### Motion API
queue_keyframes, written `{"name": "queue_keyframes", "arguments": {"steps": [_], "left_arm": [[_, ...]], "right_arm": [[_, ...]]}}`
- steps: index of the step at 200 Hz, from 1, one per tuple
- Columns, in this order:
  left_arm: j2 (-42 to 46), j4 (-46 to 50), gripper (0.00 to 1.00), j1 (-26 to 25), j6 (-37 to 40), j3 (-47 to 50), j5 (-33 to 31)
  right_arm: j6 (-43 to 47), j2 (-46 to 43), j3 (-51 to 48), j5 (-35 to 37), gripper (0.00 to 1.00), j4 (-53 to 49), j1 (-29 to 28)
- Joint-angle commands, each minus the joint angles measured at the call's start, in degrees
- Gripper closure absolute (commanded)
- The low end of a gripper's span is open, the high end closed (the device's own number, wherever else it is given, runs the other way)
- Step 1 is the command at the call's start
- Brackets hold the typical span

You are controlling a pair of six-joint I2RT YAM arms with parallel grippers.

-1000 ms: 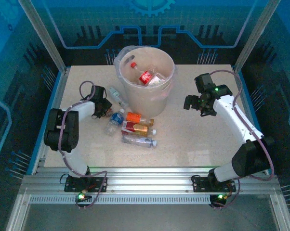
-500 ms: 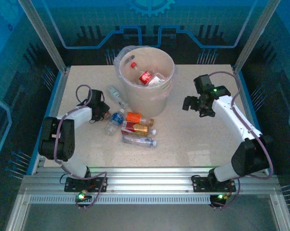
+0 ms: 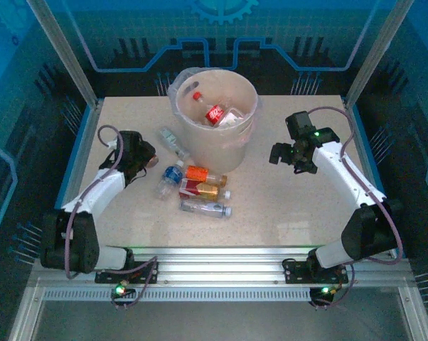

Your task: Put the plastic bottles in the bin

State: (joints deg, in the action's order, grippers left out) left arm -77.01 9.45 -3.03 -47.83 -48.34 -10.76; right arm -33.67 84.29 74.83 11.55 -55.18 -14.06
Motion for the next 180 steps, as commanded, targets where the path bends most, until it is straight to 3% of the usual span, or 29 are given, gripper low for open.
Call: {"name": "queue_keyframes", "arguments": {"steps": [1, 81, 142, 180], "left_arm": [[4.4, -2.3, 0.58, 0.6, 1.7, 1.2, -0.3], [16.1, -3.0, 0.63, -1.5, 4.5, -0.5, 3.0], [20.5, -4.3, 0.64, -9.5, 12.1, -6.9, -3.0], [18.3, -9.1, 0.65, -14.5, 15.4, -11.7, -2.7]], "right_arm": [[-1.0, 0.7, -0.5, 0.5, 0.0, 0.5, 0.7], [-1.4, 1.6, -1.2, -0.2, 0.0, 1.5, 0.8], [-1.5, 1.7, -1.7, -0.4, 0.0, 1.9, 0.8], [-1.5, 1.8, -1.7, -0.5, 0.0, 1.9, 0.8]]}}
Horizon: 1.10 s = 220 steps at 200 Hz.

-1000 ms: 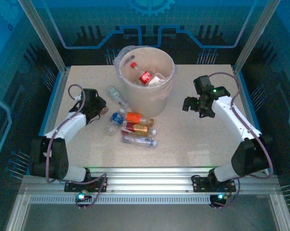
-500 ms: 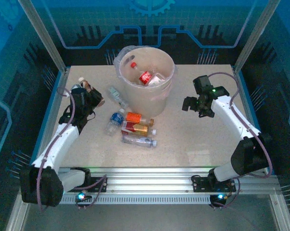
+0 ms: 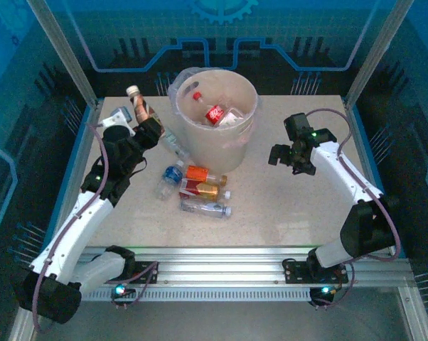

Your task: Put the plastic bottles in the bin

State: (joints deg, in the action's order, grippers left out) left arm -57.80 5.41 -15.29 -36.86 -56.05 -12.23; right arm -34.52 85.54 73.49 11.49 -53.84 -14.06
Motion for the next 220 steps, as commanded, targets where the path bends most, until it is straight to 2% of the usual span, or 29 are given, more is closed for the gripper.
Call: {"name": "queue_keyframes", "arguments": {"steps": [1, 57, 113, 167, 220], "left_arm": [[-1.1, -5.2, 0.65, -2.3, 4.4, -4.1, -1.2], [-7.7, -11.0, 0.65, -7.4, 8.0, -12.3, 1.8], [-16.7, -12.3, 0.65, -12.2, 10.6, -20.5, 5.8], [-26.2, -7.3, 0.65, -14.3, 14.2, -30.9, 9.9], [-34.6, 0.1, 0.65, -14.8, 17.0, -38.9, 10.9]], "right_arm": [[-0.6, 0.6, -0.4, -0.4, 0.0, 0.6, 0.7], [-0.8, 0.6, -0.5, -0.4, 0.0, 0.7, 0.8], [-0.8, 0.7, -0.6, -0.6, 0.0, 0.6, 0.8], [-0.8, 0.3, -0.9, -0.7, 0.0, 0.8, 0.7], [-0.9, 0.3, -0.8, -0.9, 0.0, 0.8, 0.8]]}}
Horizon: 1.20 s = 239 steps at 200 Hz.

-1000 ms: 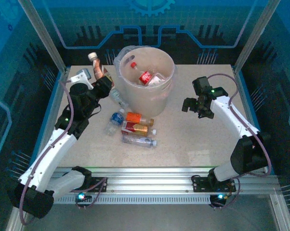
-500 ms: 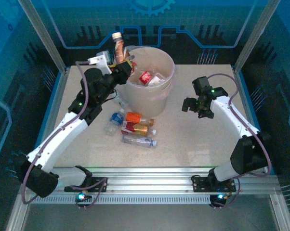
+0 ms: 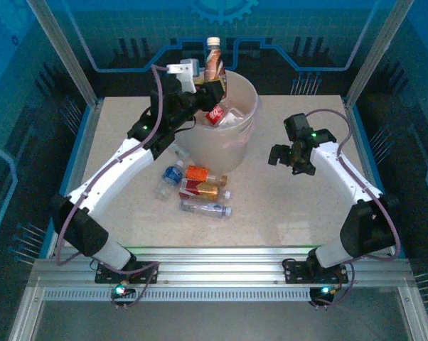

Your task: Put the plastic bottles in the bin

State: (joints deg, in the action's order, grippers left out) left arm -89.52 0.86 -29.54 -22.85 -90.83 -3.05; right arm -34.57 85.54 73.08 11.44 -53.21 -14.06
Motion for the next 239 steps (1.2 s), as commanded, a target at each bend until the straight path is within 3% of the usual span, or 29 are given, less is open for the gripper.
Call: {"name": "queue_keyframes", "arguments": {"steps": [1, 87, 147, 178, 239], "left_arm": [[-3.1, 4.8, 0.64, -0.6, 3.0, -4.3, 1.7], [-14.3, 18.0, 0.6, -0.8, 3.5, -15.4, 2.1], [-17.7, 21.8, 0.56, -1.1, 1.6, -16.6, 3.3], [-18.2, 22.5, 0.44, -1.2, 0.8, -15.9, 3.9], [-17.4, 22.7, 0.08, -1.3, 0.4, -16.4, 4.3]], "right_arm": [[-0.9, 0.3, -0.4, -0.8, 0.0, 0.2, 0.8], [-1.2, 0.2, -0.4, -0.9, 0.0, -0.1, 0.8], [-1.4, -0.1, -0.8, -0.7, 0.0, 0.1, 0.8], [-1.5, -0.7, -1.3, -0.6, 0.0, 0.2, 0.8], [-1.4, -2.3, -2.0, -0.5, 0.0, 0.8, 0.7]]}}
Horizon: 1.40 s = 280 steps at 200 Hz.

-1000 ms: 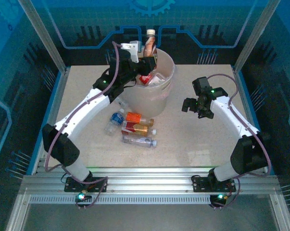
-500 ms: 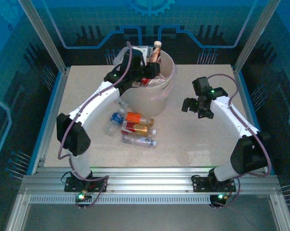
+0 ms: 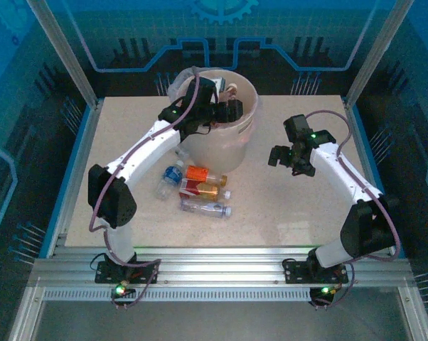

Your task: Put the plastic bottles in the bin

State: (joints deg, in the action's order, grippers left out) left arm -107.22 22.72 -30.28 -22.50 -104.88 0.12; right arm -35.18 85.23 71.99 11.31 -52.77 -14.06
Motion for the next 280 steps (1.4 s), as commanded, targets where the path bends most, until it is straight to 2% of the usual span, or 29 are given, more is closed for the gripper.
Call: {"name": "queue_keyframes", "arguments": {"steps": [1, 19, 93, 145, 182, 225, 280], "left_arm": [[0.4, 0.8, 0.07, -0.6, 0.0, -2.4, 1.1], [1.3, 0.6, 0.01, -0.6, 0.5, -2.6, 0.2], [11.1, -3.8, 0.01, -0.5, 2.0, 2.7, -3.2], [22.1, -11.7, 0.01, -0.6, 3.3, 13.8, -9.9], [25.2, -10.2, 0.01, -0.5, 5.2, 16.1, -14.2], [31.3, -10.7, 0.01, -0.5, 5.0, 23.3, -21.2], [43.6, -10.3, 0.01, 0.9, 1.1, 37.7, -38.1]], "right_arm": [[-0.8, -2.1, -0.9, -0.3, 0.0, 0.4, 0.7], [-0.6, -2.8, -1.3, -0.4, 0.0, 0.8, 0.7], [0.5, -7.1, -4.3, -0.4, 0.0, 5.1, -0.8], [1.5, -8.1, -3.2, 2.9, 0.0, 4.6, -4.1], [2.3, -8.1, -3.1, 3.2, 0.0, 5.2, -5.9], [6.3, -11.9, -5.2, 5.1, 0.0, 8.5, -12.4], [13.8, -15.1, -7.6, 1.9, 0.0, 10.5, -25.7]]}}
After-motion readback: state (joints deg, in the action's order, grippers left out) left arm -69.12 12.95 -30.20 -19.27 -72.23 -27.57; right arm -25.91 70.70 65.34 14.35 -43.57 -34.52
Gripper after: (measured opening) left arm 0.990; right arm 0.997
